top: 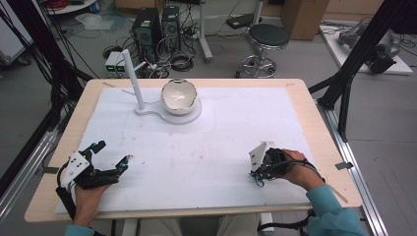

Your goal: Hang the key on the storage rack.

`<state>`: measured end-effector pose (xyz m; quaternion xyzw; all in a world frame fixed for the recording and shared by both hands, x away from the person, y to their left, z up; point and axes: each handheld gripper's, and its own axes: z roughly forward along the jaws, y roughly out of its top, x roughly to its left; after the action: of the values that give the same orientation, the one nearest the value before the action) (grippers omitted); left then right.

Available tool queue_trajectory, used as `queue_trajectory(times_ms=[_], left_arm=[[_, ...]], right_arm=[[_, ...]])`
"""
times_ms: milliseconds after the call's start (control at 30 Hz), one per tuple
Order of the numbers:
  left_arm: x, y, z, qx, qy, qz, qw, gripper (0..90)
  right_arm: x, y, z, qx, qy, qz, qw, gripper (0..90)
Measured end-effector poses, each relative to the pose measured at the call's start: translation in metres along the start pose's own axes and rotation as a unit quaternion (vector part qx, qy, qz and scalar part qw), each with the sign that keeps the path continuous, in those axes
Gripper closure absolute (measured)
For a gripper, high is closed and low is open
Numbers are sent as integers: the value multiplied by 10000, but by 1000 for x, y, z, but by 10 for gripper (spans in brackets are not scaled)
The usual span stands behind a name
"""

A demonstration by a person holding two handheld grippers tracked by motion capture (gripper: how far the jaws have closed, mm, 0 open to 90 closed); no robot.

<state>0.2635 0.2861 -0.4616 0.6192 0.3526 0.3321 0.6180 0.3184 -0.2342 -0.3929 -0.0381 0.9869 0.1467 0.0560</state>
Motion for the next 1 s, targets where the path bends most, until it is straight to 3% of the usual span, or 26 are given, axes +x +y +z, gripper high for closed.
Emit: queue_trajectory(times_ms=[333, 400, 633, 900, 933, 967, 1000], left_arm=[[0, 0, 0, -1, -1, -1, 10000, 17], [0, 0, 0, -3, -6, -5, 10000, 17], [1, 0, 0, 7, -13, -3, 10000, 17], [1, 0, 0, 33, 1, -31, 10000, 17], [1, 0, 1, 27, 6, -53, 10000, 17], [1, 0, 1, 34, 8, -65, 10000, 17], [1, 1, 1, 54, 7, -84, 9999, 17]], right_arm=[[-1, 0, 0, -21, 36, 68, 10000, 872], [-1, 1, -1, -5, -31, 164, 9999, 877], [-5, 1, 1, -44, 69, 633, 9980, 889], [-12, -4, 0, -101, 166, 1141, 9933, 894], [-15, -6, -2, -236, 240, 1376, 9899, 894], [-15, -6, -2, -236, 240, 1376, 9899, 894], [-16, -7, -7, -443, 197, 1554, 9867, 894]])
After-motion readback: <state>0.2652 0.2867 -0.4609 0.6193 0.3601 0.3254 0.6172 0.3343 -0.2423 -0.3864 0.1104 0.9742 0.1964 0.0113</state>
